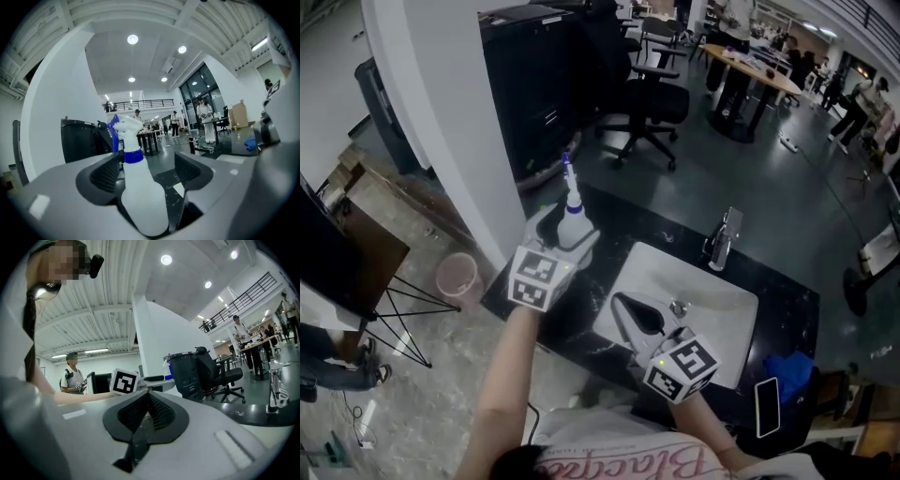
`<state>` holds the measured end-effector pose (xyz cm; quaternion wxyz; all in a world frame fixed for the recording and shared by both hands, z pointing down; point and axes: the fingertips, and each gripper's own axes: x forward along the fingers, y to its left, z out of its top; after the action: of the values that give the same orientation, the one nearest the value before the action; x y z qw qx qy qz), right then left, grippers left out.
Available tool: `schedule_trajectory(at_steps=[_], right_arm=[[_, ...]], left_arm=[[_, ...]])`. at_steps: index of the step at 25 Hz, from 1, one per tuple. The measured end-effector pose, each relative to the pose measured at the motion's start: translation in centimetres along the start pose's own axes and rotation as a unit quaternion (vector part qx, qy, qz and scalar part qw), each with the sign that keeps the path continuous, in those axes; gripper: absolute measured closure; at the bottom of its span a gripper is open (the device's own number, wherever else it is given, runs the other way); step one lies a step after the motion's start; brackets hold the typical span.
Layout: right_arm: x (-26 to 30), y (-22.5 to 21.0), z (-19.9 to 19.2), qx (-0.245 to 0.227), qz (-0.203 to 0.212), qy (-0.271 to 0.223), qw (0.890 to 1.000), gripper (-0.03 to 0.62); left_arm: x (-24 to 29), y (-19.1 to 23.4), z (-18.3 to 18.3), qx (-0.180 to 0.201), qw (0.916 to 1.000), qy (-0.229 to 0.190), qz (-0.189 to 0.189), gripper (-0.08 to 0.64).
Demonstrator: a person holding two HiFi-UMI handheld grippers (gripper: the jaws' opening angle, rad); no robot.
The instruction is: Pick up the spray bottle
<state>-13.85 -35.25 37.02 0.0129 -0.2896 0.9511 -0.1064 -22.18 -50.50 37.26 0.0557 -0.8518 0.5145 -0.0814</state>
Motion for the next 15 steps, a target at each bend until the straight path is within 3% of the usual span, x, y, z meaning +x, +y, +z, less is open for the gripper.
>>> schedule_trajectory(at_steps=[8, 9, 11, 15], right_arm=[[0.5, -2.2, -0.8, 0.012, -0.021, 0.014, 1.0, 0.591], [0.6, -2.3, -0.9, 0.013, -0.022, 0.015, 1.0, 0.591], [0.7, -2.4, -1.0, 0.015, -0.022, 0.016, 1.0, 0.591], [1.0, -2.3, -1.1, 0.018, -0.017, 0.017, 1.0, 0.591]], left_arm=[[3.7, 1.3, -2.1, -0.018, 0.9997, 0.008, -0.014, 0.21], [3.9, 1.3, -2.3, -0.014, 0.9997, 0.013, -0.015, 0.223], [4.0, 1.2, -2.6, -0.006, 0.9996, 0.018, -0.019, 0.326], [3.7, 1.2, -2.7, -0.011, 0.9996, 0.013, -0.024, 0.333]])
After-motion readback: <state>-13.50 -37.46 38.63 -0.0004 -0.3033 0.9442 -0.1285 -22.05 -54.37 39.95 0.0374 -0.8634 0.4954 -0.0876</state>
